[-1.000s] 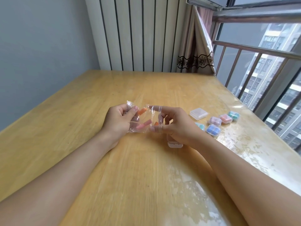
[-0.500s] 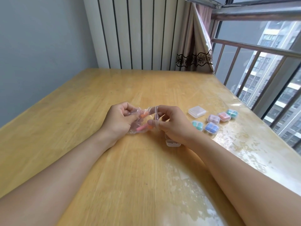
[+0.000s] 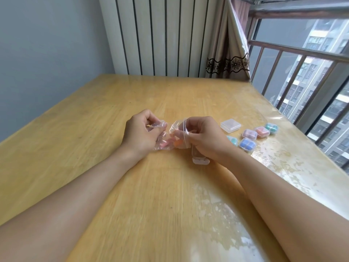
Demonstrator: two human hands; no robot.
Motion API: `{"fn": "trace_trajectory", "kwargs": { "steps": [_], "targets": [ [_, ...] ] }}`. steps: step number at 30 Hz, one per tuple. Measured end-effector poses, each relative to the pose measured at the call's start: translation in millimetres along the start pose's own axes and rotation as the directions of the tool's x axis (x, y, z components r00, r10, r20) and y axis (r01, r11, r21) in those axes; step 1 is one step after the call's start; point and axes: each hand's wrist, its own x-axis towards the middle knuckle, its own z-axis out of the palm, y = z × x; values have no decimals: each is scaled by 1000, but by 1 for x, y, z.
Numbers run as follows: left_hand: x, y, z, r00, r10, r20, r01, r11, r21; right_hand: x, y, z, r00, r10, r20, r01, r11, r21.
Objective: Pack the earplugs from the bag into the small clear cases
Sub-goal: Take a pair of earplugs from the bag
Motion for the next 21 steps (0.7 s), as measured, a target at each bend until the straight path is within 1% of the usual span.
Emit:
{"fn": "trace_trajectory", "kwargs": {
  "steps": [2,5,10,12,14,16,17,19,21],
  "targets": [
    [2,2,-2,999,-35,1,35,998,-52,-1,-1,-6,999,-15,38,18,997,-79],
    [4,0,-6,999,-49,17,50,994,-94,-3,-3,-9,995,-3,99,16,992,-124],
    [6,-3,-8,999,-40,36,44,993,-114,-6,-8,-10,984,-9,177,28,994,-102],
    [6,-4,-7,999,-40,36,43,993,-112,-6,-8,-7,983,8,185,9,996,-92],
    [5,-3,-7,1000,-13,6,13,997,-75,-5,-6,-4,992,-15,127,37,984,-172],
    [4,-1,-9,999,36,-16,-36,999,26,-4,-4,-1,992,-110,61,123,951,-283],
    [5,0,-12,998,63,-4,-62,994,91,-3,-3,-1,986,-160,39,164,936,-312],
    [6,-1,-17,993,113,33,-118,975,191,-2,-4,-8,978,-207,3,198,931,-306],
    [7,-2,-20,993,120,18,-121,970,213,-4,-8,-20,976,-216,-14,204,937,-283]
  ]
}}
